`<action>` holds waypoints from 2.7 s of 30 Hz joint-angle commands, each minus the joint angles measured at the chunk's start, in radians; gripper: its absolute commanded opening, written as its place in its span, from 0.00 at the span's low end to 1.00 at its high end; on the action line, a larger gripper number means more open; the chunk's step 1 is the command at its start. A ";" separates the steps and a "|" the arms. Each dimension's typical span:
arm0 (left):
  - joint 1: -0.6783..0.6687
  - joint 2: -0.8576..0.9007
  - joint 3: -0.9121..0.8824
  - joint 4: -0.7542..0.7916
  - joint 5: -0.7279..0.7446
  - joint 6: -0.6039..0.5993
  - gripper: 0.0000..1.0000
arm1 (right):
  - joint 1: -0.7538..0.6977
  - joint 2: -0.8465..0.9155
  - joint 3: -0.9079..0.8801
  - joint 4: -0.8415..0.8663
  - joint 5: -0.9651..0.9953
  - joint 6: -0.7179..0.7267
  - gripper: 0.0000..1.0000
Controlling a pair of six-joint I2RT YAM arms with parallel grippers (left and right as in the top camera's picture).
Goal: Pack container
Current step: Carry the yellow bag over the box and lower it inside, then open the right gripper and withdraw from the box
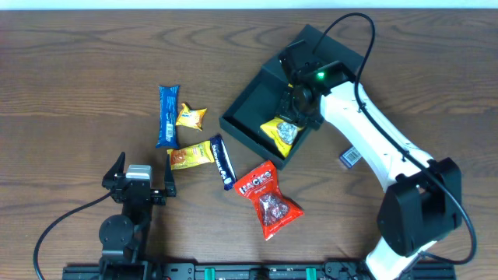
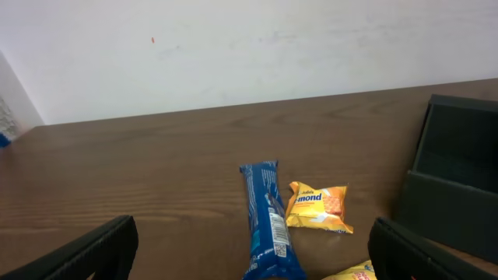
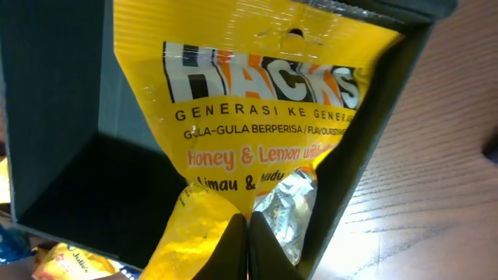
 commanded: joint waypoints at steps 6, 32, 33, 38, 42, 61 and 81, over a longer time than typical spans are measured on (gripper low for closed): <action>0.003 -0.006 -0.016 -0.050 -0.019 -0.004 0.95 | 0.010 0.103 0.017 -0.003 0.039 0.031 0.02; 0.003 -0.006 -0.016 -0.050 -0.019 -0.005 0.95 | 0.009 0.187 0.041 0.025 0.012 0.040 0.23; 0.003 -0.006 -0.016 -0.050 -0.019 -0.005 0.95 | 0.009 0.179 0.049 0.024 0.006 0.037 0.23; 0.003 -0.006 -0.016 -0.050 -0.019 -0.005 0.95 | 0.009 0.112 0.096 0.006 0.002 0.004 0.18; 0.003 -0.006 -0.016 -0.049 -0.019 -0.005 0.96 | 0.010 0.051 0.098 -0.028 0.002 0.000 0.02; 0.003 -0.006 -0.016 -0.049 -0.019 -0.005 0.95 | 0.072 0.038 -0.023 -0.002 0.085 0.011 0.01; 0.003 -0.006 -0.016 -0.050 -0.019 -0.004 0.95 | 0.069 0.045 -0.172 0.212 0.133 -0.008 0.02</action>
